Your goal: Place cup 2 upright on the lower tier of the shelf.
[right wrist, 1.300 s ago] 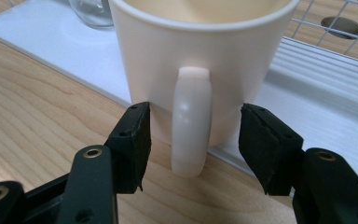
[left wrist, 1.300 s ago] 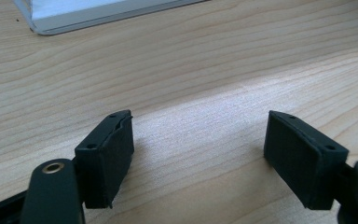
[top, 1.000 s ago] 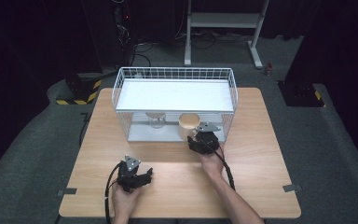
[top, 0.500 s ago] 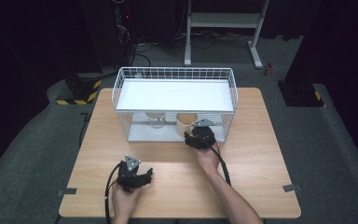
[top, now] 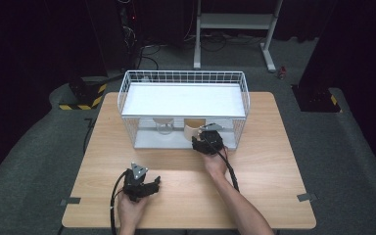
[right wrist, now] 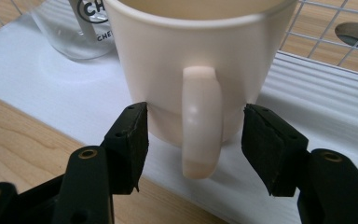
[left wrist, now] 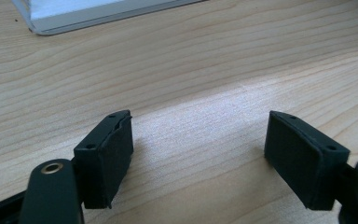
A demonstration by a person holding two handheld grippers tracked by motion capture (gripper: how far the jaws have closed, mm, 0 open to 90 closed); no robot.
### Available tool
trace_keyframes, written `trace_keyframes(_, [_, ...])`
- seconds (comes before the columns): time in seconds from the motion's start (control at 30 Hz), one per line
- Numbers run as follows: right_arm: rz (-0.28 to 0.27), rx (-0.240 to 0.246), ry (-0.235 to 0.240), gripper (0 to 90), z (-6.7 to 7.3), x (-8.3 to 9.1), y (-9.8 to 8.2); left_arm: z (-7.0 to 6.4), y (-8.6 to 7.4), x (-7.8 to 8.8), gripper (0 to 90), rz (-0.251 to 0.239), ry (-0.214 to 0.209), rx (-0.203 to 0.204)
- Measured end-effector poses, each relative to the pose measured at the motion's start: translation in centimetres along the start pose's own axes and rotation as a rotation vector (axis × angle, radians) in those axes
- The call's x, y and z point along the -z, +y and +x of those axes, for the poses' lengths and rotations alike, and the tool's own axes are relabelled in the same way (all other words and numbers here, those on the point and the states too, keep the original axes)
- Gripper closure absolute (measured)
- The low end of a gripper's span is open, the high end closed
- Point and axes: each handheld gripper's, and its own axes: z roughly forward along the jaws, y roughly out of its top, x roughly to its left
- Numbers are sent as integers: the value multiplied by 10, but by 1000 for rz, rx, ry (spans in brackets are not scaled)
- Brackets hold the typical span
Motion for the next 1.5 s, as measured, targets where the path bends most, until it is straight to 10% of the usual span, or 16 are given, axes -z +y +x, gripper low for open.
trace_keyframes(0.77, [3, -18, -35, 423, -14, -14, 8, 0, 0, 0, 241, 0, 0, 0])
trace_keyframes(1.5, [-31, 1, 56, 240, -26, 20, 1, 0, 0, 0, 240, -2, 1, 3])
